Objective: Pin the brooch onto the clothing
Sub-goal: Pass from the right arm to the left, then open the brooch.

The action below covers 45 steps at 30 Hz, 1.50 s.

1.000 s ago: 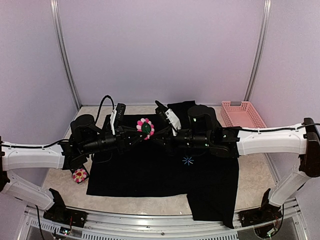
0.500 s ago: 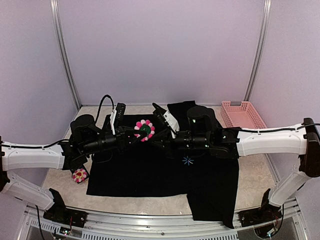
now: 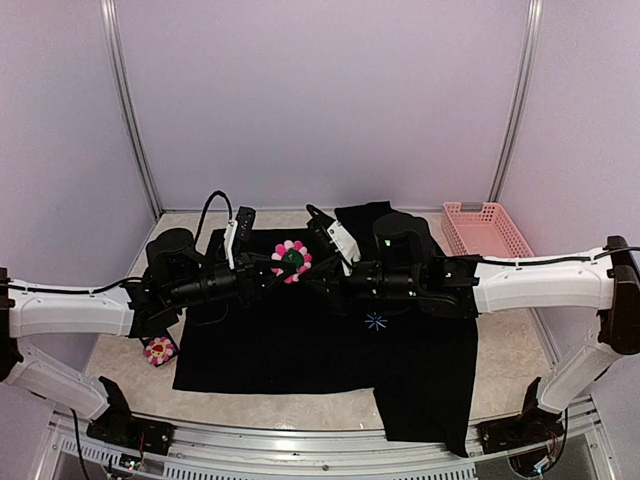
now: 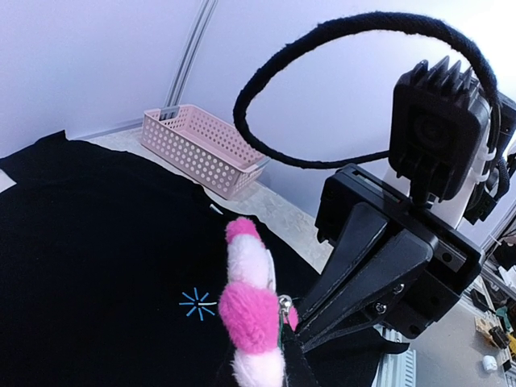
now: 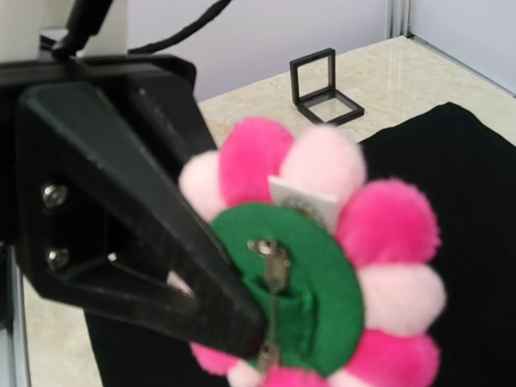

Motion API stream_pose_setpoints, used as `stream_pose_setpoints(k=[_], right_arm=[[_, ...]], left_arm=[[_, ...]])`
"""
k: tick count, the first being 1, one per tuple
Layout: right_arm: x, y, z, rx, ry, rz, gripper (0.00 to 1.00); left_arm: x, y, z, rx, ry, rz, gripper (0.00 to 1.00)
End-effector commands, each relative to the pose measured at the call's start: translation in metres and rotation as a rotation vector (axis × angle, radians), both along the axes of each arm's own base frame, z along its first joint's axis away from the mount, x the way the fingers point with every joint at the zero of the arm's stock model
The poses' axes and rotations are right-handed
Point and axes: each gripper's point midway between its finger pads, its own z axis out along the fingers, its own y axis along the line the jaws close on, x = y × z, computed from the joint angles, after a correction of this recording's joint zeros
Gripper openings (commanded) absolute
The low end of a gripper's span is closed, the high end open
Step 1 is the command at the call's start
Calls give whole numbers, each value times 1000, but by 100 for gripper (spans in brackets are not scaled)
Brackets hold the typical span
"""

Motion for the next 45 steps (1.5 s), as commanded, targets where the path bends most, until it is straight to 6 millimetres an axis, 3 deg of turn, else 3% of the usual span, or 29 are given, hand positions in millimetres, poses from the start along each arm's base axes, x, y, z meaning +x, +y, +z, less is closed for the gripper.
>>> stream_pose_setpoints(k=[1,13,17,20,26,31,34,41,45], right_arm=[[1,1,49,118,-85,-7,0],[-9,15,42,100,-70,81,0],[-8,5,36,66,-56,73,23],[-8,-20,33,50,-40,72,35],[-30,-63,43,144,9,271,67],[-38,-56,52,192,-7,368,69],[-44,-48,48,192,19,439,74],[-69,-43,45,231,66,576,74],[-68,-30,41,223,75,556,72]], left_arm=[[-4,-5,-1,16,5,-36,4],[-3,-3,-4,22,13,-29,0],[0,5,-6,-9,39,-19,0],[-6,3,-7,-25,40,-65,0],[-31,-12,-2,-26,-15,-211,0],[-64,-29,17,-28,-128,-362,0],[-77,-34,23,-37,-158,-418,0],[-81,-38,25,-37,-168,-439,0],[-81,-39,25,-32,-172,-435,0]])
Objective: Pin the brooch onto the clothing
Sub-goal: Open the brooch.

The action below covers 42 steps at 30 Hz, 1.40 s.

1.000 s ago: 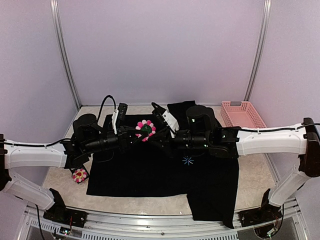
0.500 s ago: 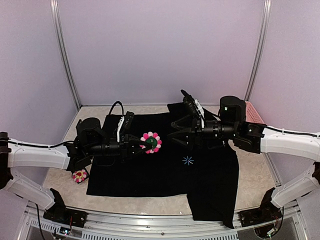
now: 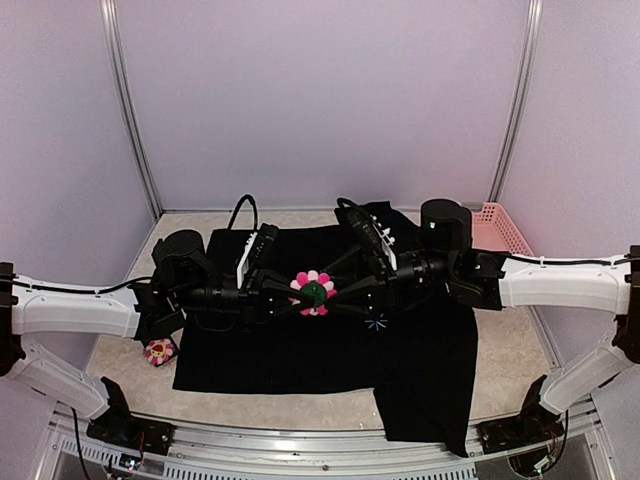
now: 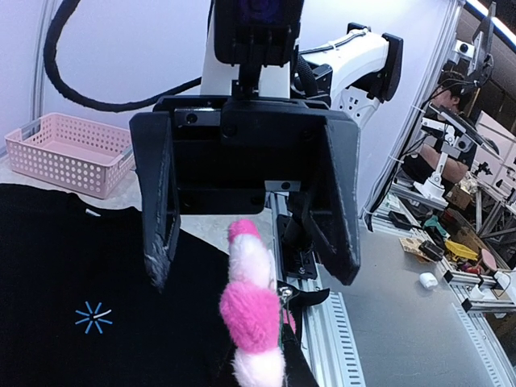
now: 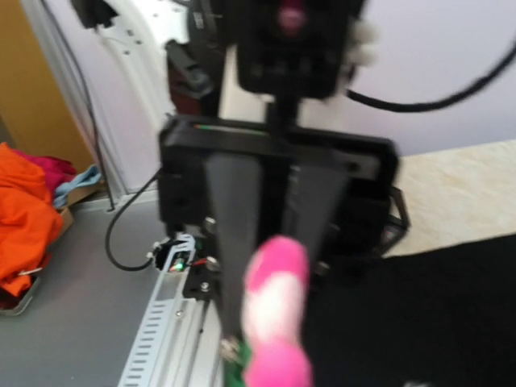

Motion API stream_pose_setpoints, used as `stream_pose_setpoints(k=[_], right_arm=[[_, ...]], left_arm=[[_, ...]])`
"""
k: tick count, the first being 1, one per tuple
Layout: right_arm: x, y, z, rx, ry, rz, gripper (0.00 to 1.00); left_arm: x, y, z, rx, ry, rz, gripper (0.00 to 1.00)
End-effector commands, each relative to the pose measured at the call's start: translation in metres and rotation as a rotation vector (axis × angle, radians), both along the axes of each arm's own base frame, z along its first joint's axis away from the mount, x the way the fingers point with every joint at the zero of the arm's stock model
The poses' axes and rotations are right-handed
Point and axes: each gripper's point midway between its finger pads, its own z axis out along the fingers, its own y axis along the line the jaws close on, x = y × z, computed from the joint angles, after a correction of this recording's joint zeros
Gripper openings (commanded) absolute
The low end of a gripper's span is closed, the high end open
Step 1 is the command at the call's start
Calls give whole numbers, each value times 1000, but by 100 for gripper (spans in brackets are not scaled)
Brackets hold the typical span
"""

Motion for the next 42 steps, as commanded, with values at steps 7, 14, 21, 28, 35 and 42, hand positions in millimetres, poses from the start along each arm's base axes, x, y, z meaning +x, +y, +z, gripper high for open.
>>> stream_pose_setpoints(k=[7,14,21,28,35,42], right_arm=[[-3,17,5,32,16,17,59],[0,21,1,24,42,8,48],[4,21,-5,6,59,-20,30],[14,20,-10,-17,77,-80,21],[44,13,-26,-76,133,-241,11],[65,16,-42,-141,186,-348,16]], left_arm=[[-3,-3,13,-15,-63,-4,0],[-4,-3,13,-11,-72,-3,0],[-9,-2,18,-19,-99,-10,0],[-18,-5,22,-7,-166,-7,0],[-28,-6,30,-13,-227,-7,0],[-37,-14,27,19,-284,-15,0]])
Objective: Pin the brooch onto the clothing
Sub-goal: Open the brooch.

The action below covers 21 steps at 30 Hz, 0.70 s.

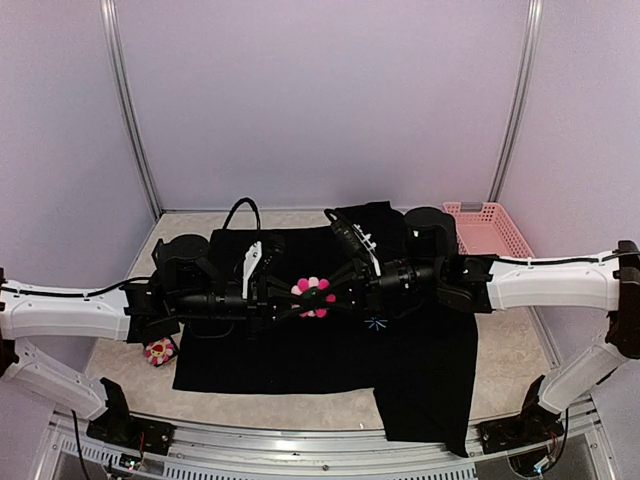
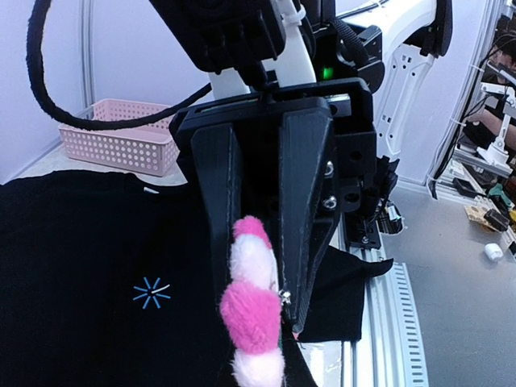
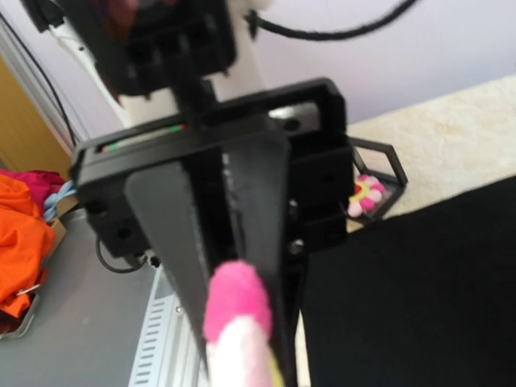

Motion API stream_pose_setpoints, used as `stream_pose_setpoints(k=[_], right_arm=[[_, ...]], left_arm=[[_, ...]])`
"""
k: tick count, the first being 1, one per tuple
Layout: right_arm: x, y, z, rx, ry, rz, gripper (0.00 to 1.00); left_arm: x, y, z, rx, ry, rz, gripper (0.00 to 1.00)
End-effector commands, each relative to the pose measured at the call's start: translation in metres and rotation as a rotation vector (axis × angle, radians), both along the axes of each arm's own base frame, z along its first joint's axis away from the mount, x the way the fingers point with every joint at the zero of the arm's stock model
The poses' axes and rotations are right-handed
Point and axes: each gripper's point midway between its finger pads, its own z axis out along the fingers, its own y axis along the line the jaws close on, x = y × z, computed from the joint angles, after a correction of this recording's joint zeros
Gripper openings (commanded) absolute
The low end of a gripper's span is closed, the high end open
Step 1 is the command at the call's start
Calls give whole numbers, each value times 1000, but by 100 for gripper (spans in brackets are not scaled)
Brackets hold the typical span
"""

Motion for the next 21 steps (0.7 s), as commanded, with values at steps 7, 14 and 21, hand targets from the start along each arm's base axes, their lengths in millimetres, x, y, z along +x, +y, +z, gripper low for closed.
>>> stream_pose_setpoints(k=[7,14,21], right_arm=[[63,5,-24,-102,57,-279,29],[58,7,-22,-91,50,-242,42],[20,-4,11,20,-50,-79,16]], left_arm=[[-50,-16,46,-97,-160,-189,0],[-48,-13,47,-105,-155,-170,0],[-31,-3,45,-134,-85,-132,0]])
